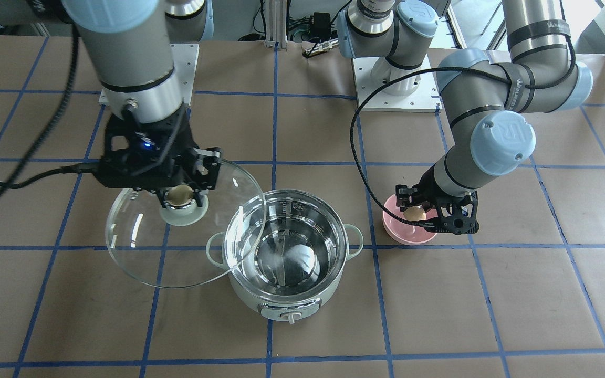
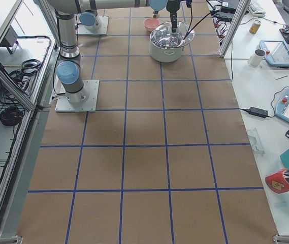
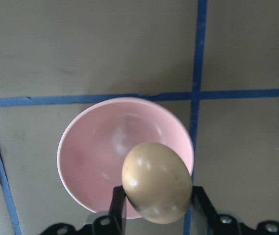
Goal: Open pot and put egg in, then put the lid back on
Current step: 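Lift the lid off with the right gripper while the left lifts the egg, then carry the egg over the open pot with the left gripper and release it, then withdraw the left gripper while the right carries the lid over the pot, then lower the glass lid onto the pot with the right gripper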
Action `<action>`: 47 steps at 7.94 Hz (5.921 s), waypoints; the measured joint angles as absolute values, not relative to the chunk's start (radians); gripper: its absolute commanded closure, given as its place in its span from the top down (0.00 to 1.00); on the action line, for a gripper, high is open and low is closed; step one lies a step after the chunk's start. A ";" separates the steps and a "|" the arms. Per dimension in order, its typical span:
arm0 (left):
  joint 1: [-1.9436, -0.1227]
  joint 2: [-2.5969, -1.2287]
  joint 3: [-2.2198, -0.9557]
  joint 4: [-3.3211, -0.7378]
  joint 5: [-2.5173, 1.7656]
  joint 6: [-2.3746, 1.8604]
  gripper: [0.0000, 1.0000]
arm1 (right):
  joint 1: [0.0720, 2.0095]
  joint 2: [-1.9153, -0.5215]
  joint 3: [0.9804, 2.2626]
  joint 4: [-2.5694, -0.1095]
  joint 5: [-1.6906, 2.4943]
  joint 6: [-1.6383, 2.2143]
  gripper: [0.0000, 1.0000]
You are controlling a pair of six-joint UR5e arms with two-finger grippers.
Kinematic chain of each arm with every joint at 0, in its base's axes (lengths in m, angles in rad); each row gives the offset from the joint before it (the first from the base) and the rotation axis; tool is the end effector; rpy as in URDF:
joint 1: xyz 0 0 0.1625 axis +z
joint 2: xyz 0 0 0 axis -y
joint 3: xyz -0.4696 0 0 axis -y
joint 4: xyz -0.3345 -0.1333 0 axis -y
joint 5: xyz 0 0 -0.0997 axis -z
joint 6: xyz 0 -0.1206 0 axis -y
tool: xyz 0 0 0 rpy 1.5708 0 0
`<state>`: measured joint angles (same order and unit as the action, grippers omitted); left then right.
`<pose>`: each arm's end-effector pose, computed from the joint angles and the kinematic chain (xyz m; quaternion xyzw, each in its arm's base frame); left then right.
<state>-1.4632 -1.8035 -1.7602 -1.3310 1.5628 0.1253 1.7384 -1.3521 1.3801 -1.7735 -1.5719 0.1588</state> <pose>-0.0809 -0.5012 0.3457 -0.0085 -0.9958 -0.0899 0.0145 0.2240 -0.5254 0.5101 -0.0043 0.9962 -0.0862 0.0136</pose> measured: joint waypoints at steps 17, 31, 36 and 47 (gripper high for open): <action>-1.873 -2.062 -1.571 -1.094 1.441 -0.425 1.00 | 1.485 -1.516 1.472 -1.609 -1.624 -0.128 0.00; -1.766 -1.568 -1.556 -1.595 1.554 -0.181 1.00 | 1.768 -1.377 1.448 -1.762 -1.562 0.250 0.00; -1.616 -1.551 -1.557 -1.622 1.637 0.045 1.00 | 1.902 -1.251 1.416 -1.852 -1.549 0.423 0.00; -1.604 -1.557 -1.560 -1.523 1.561 0.058 1.00 | 1.977 -1.145 1.410 -1.938 -1.563 0.474 0.00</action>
